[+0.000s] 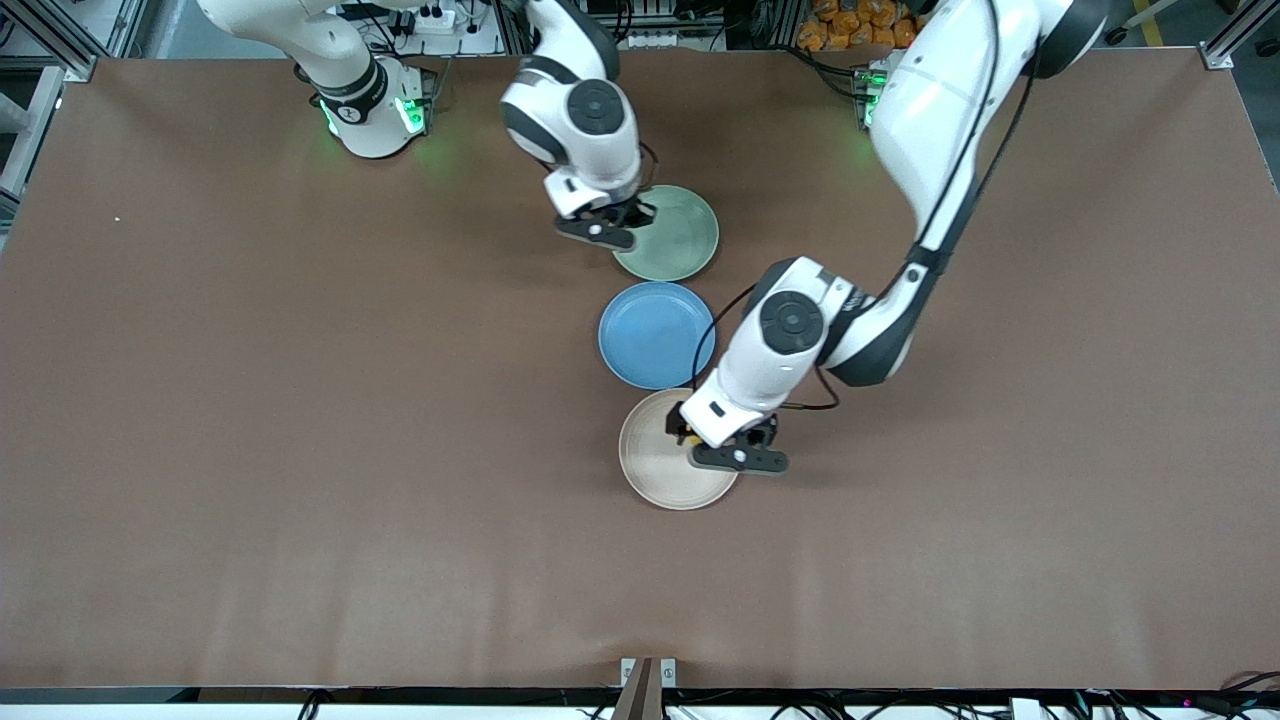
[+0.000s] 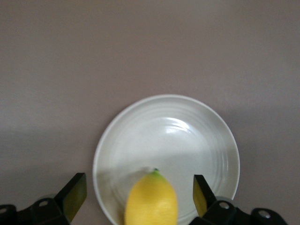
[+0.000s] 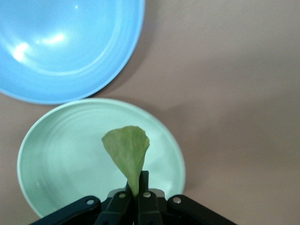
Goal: Place lemon and lettuce in plates
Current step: 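Carry the lettuce to the green plate while the left gripper lowers the lemon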
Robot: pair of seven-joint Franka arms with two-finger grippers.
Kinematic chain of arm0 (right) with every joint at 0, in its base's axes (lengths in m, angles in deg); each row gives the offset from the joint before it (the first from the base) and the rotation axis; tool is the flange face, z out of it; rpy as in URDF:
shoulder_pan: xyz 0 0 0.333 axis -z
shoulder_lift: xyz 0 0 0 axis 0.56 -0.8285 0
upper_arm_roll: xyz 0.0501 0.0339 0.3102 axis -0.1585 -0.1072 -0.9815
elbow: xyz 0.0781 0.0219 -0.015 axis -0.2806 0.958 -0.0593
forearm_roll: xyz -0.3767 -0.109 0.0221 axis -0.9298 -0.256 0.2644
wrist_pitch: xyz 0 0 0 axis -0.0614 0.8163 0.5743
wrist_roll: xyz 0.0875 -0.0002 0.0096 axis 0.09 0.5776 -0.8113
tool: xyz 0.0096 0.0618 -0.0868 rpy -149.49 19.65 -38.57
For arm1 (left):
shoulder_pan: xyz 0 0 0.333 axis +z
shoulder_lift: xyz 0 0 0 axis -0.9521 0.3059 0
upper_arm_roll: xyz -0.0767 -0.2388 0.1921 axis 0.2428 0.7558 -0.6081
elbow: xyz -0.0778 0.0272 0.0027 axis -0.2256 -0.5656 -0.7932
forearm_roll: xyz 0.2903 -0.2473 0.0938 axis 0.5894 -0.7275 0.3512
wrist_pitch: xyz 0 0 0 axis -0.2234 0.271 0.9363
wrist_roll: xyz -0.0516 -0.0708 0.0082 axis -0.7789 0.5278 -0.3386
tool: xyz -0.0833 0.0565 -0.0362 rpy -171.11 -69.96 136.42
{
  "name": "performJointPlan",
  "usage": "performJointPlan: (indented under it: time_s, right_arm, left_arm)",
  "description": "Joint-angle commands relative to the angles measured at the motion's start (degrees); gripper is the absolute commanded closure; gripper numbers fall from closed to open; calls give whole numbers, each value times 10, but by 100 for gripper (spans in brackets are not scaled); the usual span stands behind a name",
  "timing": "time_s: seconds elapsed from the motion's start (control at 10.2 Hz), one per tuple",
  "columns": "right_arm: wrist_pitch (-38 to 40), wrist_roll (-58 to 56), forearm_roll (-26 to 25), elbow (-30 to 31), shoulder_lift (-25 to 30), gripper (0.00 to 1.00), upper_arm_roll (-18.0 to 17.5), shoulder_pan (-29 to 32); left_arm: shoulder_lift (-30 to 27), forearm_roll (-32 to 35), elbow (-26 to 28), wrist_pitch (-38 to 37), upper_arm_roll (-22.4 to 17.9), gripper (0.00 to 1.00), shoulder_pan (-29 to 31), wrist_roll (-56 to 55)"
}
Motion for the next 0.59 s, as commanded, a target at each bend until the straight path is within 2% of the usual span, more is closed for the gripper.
performJointPlan:
  time_s: [0.0, 0.1, 0.2, 0.29, 0.49]
  right_arm:
    - [5, 64, -47, -73, -65, 89, 1, -19]
    - [7, 91, -50, -89, -72, 1, 1, -22]
    - [10, 95, -48, -94, -71, 0, 0, -19]
    - [32, 85, -48, -94, -55, 0, 0, -14]
    - [120, 27, -41, -94, -9, 0, 0, 4]
  left_arm:
    - [-82, 55, 17, -81, -14, 0, 12, -6]
    - [-108, 60, 15, -128, -19, 0, 17, -5]
    - [-142, 60, 14, -185, -21, 0, 35, -6]
    - [-174, 64, 15, -208, -22, 0, 45, -6]
    - [-240, 64, 15, -291, -23, 0, 85, 11]
